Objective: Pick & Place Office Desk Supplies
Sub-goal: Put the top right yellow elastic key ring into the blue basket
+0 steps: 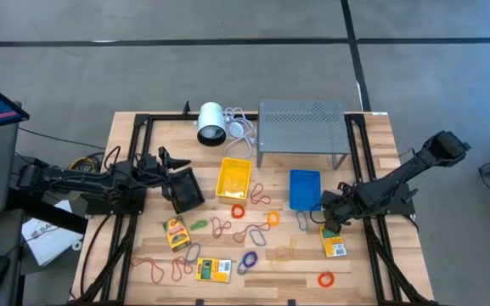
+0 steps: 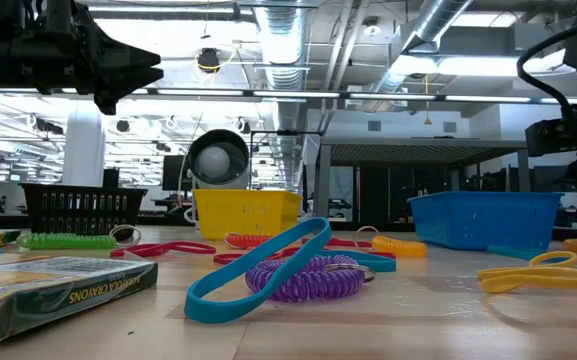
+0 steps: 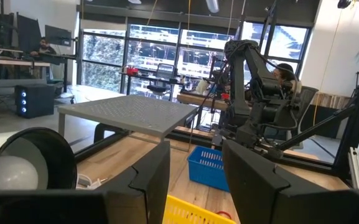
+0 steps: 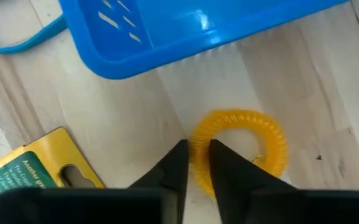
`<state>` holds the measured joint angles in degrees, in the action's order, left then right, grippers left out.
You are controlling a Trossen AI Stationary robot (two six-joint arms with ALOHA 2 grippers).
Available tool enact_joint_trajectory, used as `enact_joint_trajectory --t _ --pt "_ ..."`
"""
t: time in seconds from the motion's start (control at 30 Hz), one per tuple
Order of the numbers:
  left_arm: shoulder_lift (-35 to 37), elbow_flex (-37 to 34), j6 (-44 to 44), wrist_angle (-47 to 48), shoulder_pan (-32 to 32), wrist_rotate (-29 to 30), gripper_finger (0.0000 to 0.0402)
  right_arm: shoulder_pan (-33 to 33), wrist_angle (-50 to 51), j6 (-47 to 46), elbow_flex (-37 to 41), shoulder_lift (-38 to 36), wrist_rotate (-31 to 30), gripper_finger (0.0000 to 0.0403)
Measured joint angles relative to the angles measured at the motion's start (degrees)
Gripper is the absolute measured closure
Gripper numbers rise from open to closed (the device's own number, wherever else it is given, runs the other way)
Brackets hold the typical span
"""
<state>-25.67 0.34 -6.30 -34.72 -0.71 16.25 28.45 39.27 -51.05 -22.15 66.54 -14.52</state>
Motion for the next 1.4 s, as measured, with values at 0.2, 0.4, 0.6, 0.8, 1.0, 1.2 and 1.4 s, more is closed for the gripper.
enact_joint_trajectory --t 0.2,0.4,0.6,0.8,1.0,1.2,1.4 --pt "0.0 0.0 0.0 0.0 0.0 0.0 0.0259 0.0 0.1 -1.5 0.1 -0.6 0.0 0.0391" --pt "0.0 0.0 0.0 0.0 0.0 0.0 0.0259 0.0 1.9 -4.0 0.2 -4.2 1.0 0.0400" --pt "0.0 0.0 0.0 0.0 0.0 0.0 0.0259 0.0 15.1 -5.2 -4.9 -8.9 1.0 0.0402" --pt "0.0 0.0 0.0 0.0 0.0 0.0 0.0259 0.0 21.3 -5.6 -11.1 -15.1 -1.4 0.0403" --pt "0.0 0.0 0.0 0.0 0.0 0.0 0.0259 0.0 22.3 -4.3 -16.6 -17.9 -7.3 0.0403" --pt "0.0 0.0 0.0 0.0 0.0 0.0 0.0259 -0.1 19.5 -1.4 -20.5 -17.1 -10.9 0.0403" --pt "0.0 0.0 0.0 0.0 0.0 0.0 0.0259 -3.0 13.0 4.9 -21.1 -13.5 -11.3 0.0403"
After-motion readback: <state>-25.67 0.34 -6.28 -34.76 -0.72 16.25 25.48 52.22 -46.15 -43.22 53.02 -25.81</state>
